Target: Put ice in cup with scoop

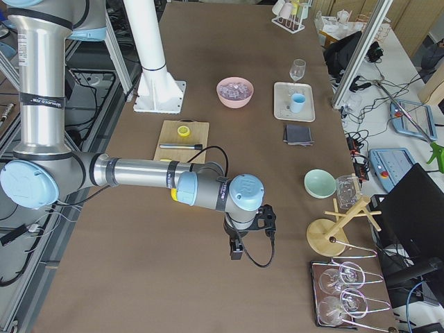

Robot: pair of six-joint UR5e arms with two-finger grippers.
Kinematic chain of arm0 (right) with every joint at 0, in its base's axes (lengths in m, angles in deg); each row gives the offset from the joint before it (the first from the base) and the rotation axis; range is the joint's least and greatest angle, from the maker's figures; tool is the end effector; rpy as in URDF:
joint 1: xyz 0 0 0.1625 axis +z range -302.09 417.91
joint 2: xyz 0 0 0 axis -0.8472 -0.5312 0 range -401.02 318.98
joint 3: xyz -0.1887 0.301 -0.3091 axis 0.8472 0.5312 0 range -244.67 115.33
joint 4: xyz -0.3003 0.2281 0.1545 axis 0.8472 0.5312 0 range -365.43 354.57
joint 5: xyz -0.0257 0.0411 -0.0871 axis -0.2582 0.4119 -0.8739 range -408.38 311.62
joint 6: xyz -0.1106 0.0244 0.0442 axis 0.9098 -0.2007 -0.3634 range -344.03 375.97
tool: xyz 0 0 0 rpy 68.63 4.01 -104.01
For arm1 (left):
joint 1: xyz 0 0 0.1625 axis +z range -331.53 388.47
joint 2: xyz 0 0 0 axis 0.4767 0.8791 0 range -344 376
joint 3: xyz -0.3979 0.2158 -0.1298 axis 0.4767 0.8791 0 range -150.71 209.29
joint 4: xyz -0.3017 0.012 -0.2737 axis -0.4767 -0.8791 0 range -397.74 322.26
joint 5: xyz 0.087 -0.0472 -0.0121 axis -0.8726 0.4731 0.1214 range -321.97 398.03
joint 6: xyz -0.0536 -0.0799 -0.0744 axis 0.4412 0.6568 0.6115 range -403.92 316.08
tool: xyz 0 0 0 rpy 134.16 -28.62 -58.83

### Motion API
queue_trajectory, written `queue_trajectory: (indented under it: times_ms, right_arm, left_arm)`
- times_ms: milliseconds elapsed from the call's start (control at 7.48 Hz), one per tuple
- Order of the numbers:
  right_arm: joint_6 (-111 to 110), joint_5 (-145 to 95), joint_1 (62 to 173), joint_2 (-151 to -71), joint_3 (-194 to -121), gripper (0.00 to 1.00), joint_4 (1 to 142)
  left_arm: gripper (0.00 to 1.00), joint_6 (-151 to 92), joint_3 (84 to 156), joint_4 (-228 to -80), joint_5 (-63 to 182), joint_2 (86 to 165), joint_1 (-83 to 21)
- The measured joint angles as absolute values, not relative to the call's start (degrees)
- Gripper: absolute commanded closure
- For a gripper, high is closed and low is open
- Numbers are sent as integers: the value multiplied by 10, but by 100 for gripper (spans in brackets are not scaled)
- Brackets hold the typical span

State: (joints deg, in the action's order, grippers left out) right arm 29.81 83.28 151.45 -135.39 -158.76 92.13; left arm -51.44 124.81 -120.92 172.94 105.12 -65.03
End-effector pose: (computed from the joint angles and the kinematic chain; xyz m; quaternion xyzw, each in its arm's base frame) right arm 0.0791 -0.4315 0.7375 -0.0097 -0.3604 -0.0595 0.9309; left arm -0.0762 -0.4693 0.6921 0.0192 0.3818 0.0252 0.9237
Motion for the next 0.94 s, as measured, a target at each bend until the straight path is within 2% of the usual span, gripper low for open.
queue_trajectory:
  times_ms: [936]
  right_arm:
    - [285, 834, 1518, -1357, -1591, 0, 921]
  left_arm:
    - [1, -515, 1255, -1209, 1731, 1037, -647]
